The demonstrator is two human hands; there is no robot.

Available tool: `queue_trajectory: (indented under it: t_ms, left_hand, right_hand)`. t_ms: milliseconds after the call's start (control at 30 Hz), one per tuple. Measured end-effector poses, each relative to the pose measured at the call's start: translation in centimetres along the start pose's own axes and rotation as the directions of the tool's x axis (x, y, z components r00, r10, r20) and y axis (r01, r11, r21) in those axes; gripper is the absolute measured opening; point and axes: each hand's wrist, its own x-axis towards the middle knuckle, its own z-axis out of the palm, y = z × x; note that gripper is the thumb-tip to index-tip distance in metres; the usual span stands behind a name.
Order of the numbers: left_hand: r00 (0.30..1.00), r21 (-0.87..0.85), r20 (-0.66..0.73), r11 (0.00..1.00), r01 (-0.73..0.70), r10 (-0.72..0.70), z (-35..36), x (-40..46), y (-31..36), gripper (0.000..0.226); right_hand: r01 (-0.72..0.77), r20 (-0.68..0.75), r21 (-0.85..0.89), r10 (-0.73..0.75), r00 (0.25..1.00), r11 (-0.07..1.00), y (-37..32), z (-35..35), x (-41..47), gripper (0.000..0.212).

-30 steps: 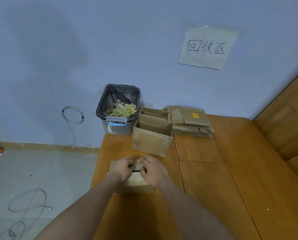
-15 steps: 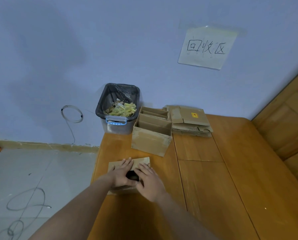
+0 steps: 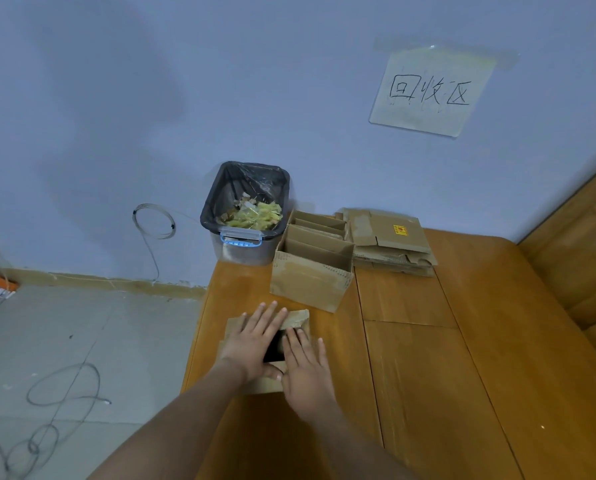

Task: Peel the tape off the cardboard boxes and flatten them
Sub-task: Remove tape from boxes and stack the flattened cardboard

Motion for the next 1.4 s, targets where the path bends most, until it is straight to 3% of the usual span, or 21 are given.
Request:
queue_trajectory:
  t_ms: [233, 533, 733, 800, 900, 1067, 1200, 1400]
  left_hand:
    - [0.999, 0.082, 0.003, 0.996, 0.047, -0.048, 0.3, 0.0, 0.7, 0.125]
    - [0.952, 0.07, 0.261, 0.987, 0.145, -0.159, 0.9, 1.7, 0.0, 0.134]
    - [0.944, 0.017, 0.304, 0.992, 0.126, -0.126, 1.8, 2.4, -1.2, 0.133]
    - [0.953, -0.014, 0.29, 0.995, 0.101, -0.093, 2.0, 2.2, -1.5, 0.128]
    - [0.977, -0.082, 0.211, 0.995, 0.049, -0.031, 2.2, 1.5, -2.4, 0.101]
    - [0.999, -0.199, 0.035, 0.979, 0.042, -0.036, 2.1, -0.3, -3.2, 0.07]
    - [0.988, -0.368, -0.119, 0.928, 0.052, -0.102, 1.6, -1.8, -4.2, 0.071]
    - [0.959, -0.589, -0.153, 0.801, 0.105, -0.238, 1.3, -3.6, -6.0, 0.071]
  right_hand:
    - [-0.101, 0.086, 0.114, 0.092, 0.992, 0.988, 1.0, -1.5, 5.0, 0.064]
    - [-0.127, 0.326, 0.132, 0.078, 0.942, 0.983, 2.0, -0.8, 7.8, 0.068]
    - [-0.157, 0.285, 0.184, 0.1, 0.953, 0.97, 2.0, 0.2, 7.1, 0.075]
    - [-0.153, 0.268, 0.198, 0.096, 0.959, 0.968, 2.0, 0.3, 7.1, 0.075]
    - [-0.115, 0.221, 0.215, 0.066, 0.973, 0.97, 2.5, 0.1, 6.9, 0.068]
    - [-0.101, 0.084, 0.299, 0.079, 0.993, 0.949, 3.0, -0.3, 5.3, 0.061]
    - [-0.153, 0.025, 0.373, 0.155, 0.988, 0.915, 4.4, -1.0, 4.5, 0.061]
    - [-0.273, 0.108, 0.416, 0.251, 0.962, 0.867, 6.8, -1.4, 3.6, 0.062]
